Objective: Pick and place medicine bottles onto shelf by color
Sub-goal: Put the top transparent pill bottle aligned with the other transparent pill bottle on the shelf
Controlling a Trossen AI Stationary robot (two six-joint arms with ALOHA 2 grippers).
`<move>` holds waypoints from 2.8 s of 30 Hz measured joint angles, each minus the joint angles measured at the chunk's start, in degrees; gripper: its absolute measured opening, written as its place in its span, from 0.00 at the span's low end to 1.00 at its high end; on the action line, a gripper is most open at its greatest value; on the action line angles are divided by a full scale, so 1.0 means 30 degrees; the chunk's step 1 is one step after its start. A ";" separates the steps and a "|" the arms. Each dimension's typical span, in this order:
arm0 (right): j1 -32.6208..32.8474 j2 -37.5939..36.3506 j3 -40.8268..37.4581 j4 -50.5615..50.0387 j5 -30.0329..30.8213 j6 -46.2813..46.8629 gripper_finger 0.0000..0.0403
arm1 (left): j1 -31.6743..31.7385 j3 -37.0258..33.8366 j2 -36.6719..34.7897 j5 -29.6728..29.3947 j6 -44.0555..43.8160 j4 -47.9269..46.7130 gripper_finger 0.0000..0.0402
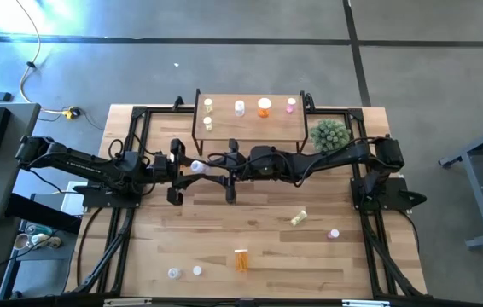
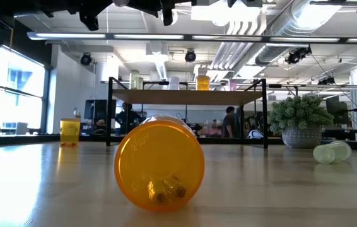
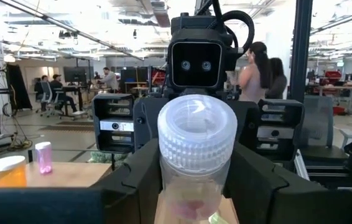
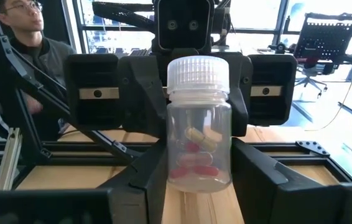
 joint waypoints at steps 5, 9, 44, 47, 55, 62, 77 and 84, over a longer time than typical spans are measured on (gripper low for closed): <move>-0.0098 -0.0007 0.0000 -0.0398 0.0450 0.0381 0.42 | 0.0018 -0.0007 0.0004 -0.0201 0.0018 -0.0289 0.36; -0.0139 -0.0007 0.0007 -0.1731 0.0867 0.0521 0.49 | 0.0033 -0.0007 0.0000 -0.0847 0.0073 -0.0746 0.36; -0.1606 -0.0087 0.5318 -0.9257 0.0769 -0.1588 0.64 | -0.0018 -0.0022 0.1173 -0.1967 -0.3329 -1.0423 0.36; -0.1649 0.0513 0.5045 -0.8779 0.0250 -0.1295 0.64 | -0.0018 -0.0022 0.1535 -0.1960 -0.3322 -0.9948 0.36; -0.1555 0.2615 0.4998 -0.9164 -0.0113 -0.0527 0.64 | -0.0011 -0.0022 0.1989 -0.1610 -0.3322 -0.9312 0.36; -0.1555 0.2981 0.4998 -0.9289 -0.0877 0.0536 0.64 | -0.0011 -0.0022 0.1989 -0.1610 -0.3077 -0.8892 0.36; -0.1547 0.3053 0.4998 -0.9713 -0.1729 0.1727 0.64 | -0.0004 -0.0015 0.1989 -0.2198 -0.1428 -0.7731 0.36; -0.1555 0.3053 0.4998 -0.9791 -0.1744 0.1946 0.54 | -0.0004 -0.0015 0.1989 -0.2369 -0.1027 -0.7731 0.36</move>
